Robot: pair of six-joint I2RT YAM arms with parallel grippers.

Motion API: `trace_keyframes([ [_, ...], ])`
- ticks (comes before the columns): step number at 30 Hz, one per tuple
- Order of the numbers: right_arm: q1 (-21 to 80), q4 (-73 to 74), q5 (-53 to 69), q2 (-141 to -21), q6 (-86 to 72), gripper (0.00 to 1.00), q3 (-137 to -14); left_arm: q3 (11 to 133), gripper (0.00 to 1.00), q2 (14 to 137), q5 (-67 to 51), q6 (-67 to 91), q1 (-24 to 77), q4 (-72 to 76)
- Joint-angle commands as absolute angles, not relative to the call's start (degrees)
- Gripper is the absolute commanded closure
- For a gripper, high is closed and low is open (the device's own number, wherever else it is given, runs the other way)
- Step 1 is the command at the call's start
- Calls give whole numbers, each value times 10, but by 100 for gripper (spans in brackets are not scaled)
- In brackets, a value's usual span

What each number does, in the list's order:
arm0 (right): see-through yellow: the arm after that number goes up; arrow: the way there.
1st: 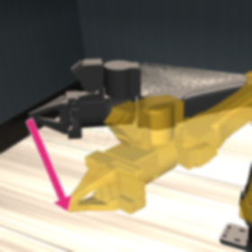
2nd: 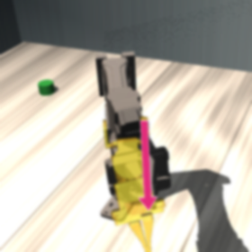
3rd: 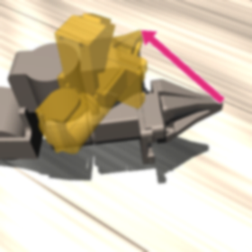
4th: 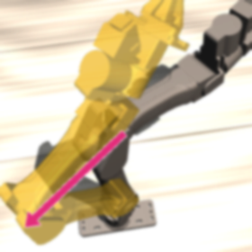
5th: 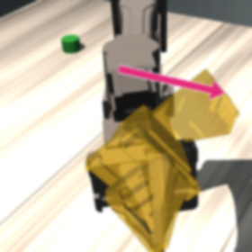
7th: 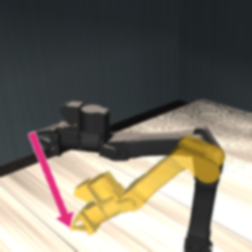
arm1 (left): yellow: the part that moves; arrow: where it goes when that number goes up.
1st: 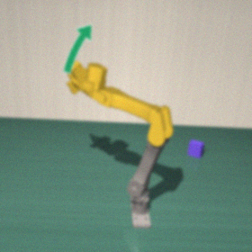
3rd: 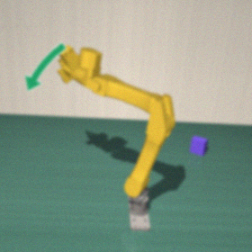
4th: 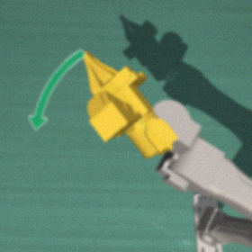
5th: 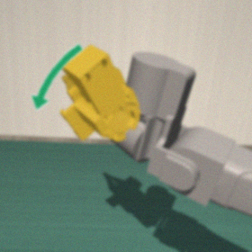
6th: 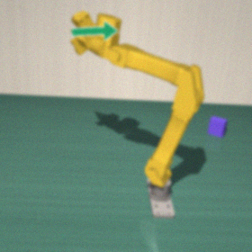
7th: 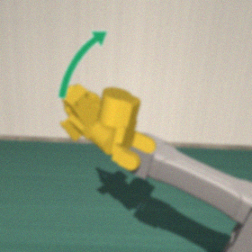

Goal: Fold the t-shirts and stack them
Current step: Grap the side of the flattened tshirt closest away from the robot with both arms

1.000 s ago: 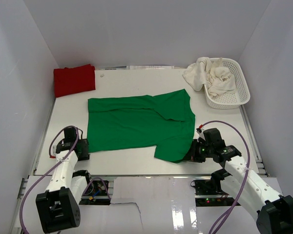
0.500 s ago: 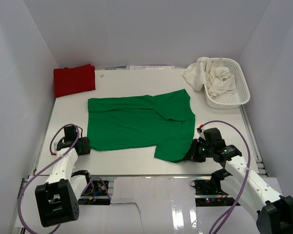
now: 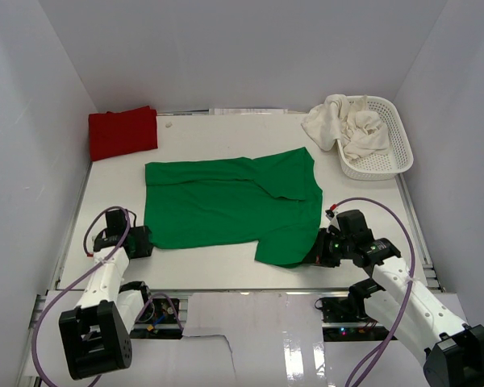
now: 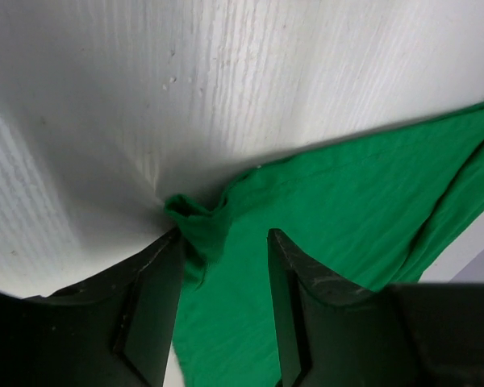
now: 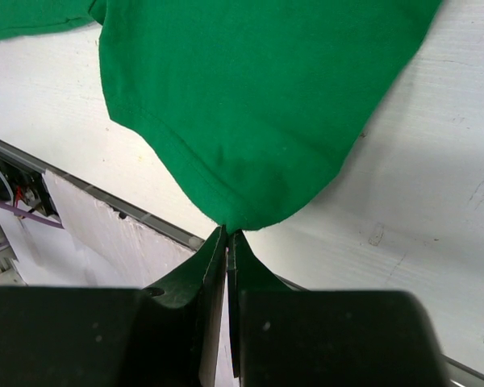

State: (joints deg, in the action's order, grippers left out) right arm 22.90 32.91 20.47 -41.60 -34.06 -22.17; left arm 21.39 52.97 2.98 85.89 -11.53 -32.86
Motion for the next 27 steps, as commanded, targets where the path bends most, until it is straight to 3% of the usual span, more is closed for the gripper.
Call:
trace_keyframes([
  [1,229,332,201,-412,-337,92,-245,207,43,518,25,856,-116,-409],
  [12,229,333,201,-410,-336,92,-243,214,46,461,42,860,-116,-479],
  [16,229,332,203,-407,-335,92,-240,213,58,444,62,866,-117,-488],
  [27,229,340,207,-393,-336,92,-235,214,52,466,114,861,-116,-476],
])
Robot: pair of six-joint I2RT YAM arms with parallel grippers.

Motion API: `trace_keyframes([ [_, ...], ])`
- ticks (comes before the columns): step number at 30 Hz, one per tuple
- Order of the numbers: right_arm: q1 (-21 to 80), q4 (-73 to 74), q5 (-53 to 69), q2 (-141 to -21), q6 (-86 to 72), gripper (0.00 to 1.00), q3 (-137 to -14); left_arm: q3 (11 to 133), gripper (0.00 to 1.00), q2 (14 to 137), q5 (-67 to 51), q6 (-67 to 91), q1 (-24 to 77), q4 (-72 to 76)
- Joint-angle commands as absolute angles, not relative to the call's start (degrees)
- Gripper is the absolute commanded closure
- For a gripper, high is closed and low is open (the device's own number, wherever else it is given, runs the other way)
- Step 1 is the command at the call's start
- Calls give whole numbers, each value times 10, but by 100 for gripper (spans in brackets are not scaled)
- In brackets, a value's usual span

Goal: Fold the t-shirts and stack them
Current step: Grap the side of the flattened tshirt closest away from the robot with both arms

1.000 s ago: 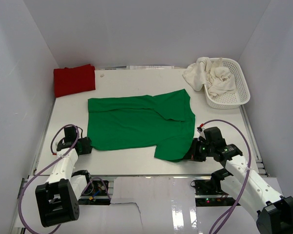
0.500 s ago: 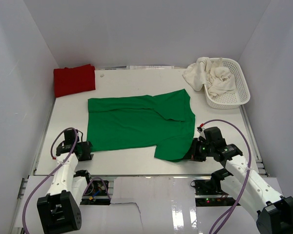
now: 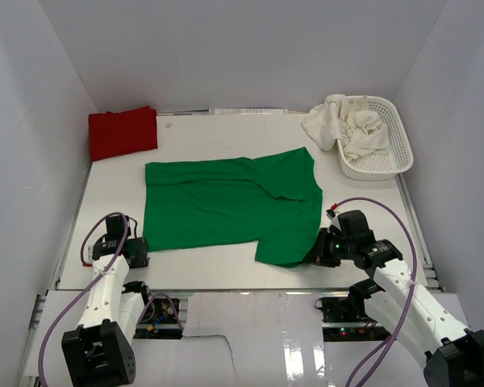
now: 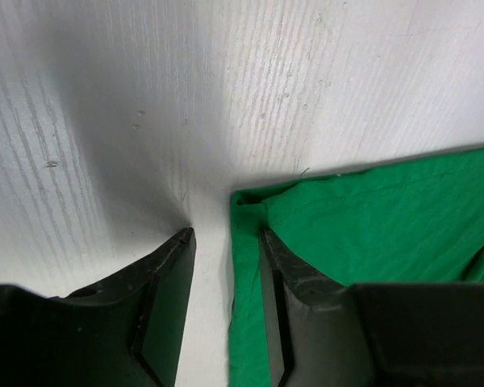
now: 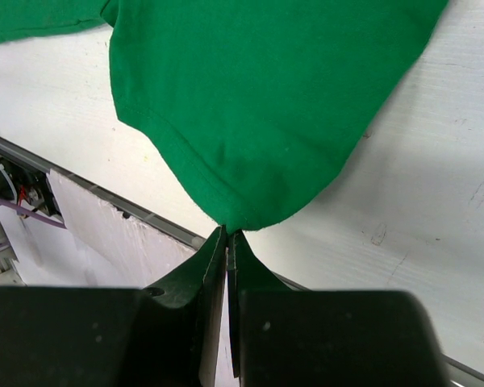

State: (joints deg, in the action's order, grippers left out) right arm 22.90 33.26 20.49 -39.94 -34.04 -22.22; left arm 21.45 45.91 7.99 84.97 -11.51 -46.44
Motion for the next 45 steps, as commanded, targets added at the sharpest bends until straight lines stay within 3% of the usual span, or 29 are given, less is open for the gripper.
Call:
trace_keyframes([
  [1,229,340,207,-392,-336,92,-234,215,50,465,113,860,-117,-475],
  [5,229,339,206,-395,-336,92,-233,218,44,454,98,858,-116,-475],
  [14,229,338,207,-397,-333,92,-232,219,43,461,102,853,-116,-456],
  [24,229,341,208,-389,-337,92,-229,199,46,478,89,852,-116,-421],
  [35,229,343,209,-389,-338,92,-232,175,56,484,85,855,-117,-398],
  [40,229,345,208,-388,-339,92,-234,166,71,504,67,853,-116,-374],
  [44,230,355,202,-389,-338,92,-247,161,96,505,57,855,-116,-369],
  [45,229,356,201,-389,-337,92,-250,159,98,502,55,856,-116,-369],
])
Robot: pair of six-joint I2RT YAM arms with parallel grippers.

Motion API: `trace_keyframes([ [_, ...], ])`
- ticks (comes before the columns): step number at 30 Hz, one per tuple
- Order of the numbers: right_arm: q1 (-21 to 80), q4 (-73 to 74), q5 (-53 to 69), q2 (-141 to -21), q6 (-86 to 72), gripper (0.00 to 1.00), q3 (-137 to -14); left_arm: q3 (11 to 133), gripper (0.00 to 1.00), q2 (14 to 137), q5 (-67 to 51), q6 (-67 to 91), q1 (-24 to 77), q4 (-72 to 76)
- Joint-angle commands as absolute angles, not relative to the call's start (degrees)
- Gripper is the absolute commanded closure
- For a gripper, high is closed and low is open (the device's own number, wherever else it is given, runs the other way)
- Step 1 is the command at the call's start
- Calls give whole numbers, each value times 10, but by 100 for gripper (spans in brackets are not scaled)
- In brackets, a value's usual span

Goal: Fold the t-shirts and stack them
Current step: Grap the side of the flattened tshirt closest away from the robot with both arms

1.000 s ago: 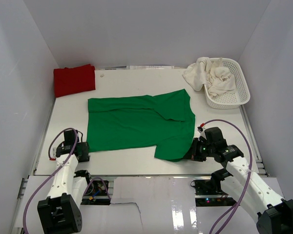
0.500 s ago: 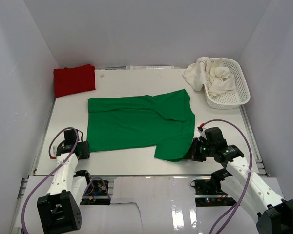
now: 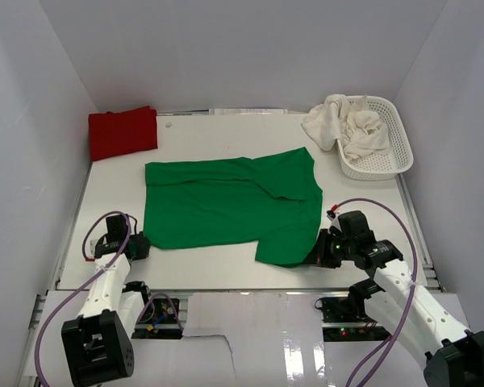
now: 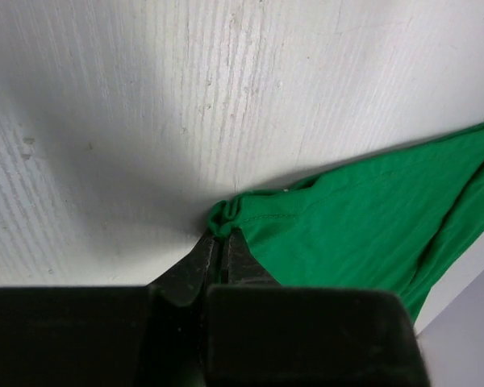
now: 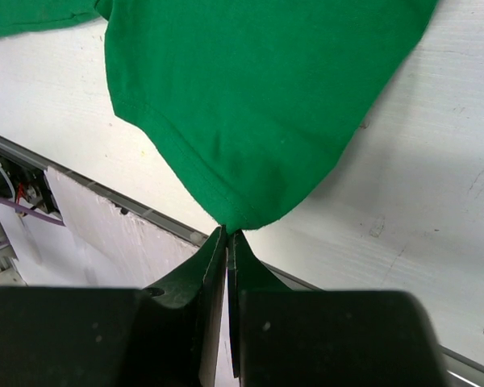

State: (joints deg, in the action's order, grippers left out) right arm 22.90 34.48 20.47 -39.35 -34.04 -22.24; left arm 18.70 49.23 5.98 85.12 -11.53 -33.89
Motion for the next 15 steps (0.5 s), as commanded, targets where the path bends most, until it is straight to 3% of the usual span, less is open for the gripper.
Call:
trace_keyframes([
  [1,229,358,201,-390,-336,92,-252,157,99,499,48,855,-116,-368],
  [15,229,384,199,-417,-311,92,-335,208,100,528,-28,774,-117,-384],
])
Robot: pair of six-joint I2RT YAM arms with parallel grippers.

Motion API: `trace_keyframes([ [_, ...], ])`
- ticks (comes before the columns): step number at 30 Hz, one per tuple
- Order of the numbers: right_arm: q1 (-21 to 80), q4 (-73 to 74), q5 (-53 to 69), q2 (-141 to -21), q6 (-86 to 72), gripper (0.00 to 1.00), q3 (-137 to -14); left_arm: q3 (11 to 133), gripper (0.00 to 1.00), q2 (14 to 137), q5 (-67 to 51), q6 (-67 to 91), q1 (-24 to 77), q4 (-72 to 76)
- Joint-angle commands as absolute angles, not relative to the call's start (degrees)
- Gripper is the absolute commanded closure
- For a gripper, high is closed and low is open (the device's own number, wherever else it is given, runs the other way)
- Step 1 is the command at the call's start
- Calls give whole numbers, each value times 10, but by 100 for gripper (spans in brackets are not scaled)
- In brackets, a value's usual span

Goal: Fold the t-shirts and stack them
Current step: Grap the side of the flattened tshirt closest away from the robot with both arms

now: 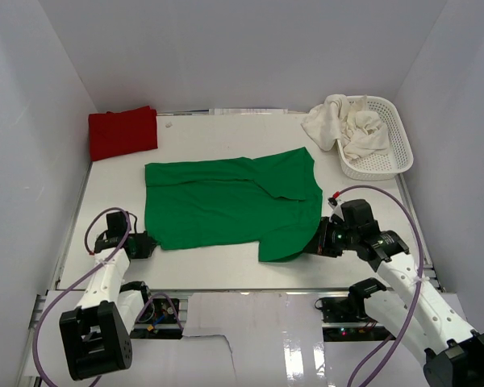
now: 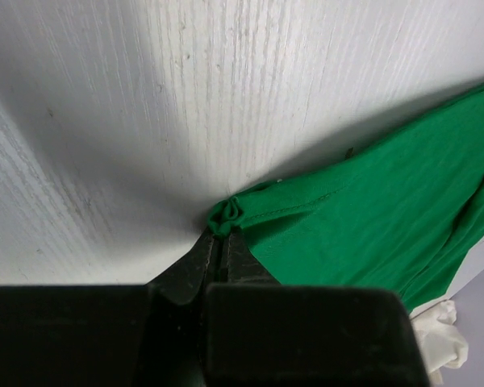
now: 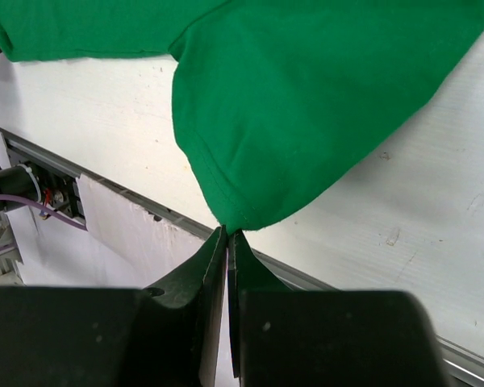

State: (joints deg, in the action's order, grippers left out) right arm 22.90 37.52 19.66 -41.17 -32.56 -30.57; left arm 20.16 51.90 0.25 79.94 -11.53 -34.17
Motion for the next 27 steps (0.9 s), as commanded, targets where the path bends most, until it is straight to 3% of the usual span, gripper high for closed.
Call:
trace_keyframes([
  [1,230,383,200,-420,-309,92,-337,209,100,533,-29,770,-117,-382],
  [27,171,373,249,-557,-202,92,-474,354,100,577,-33,718,-121,-420],
])
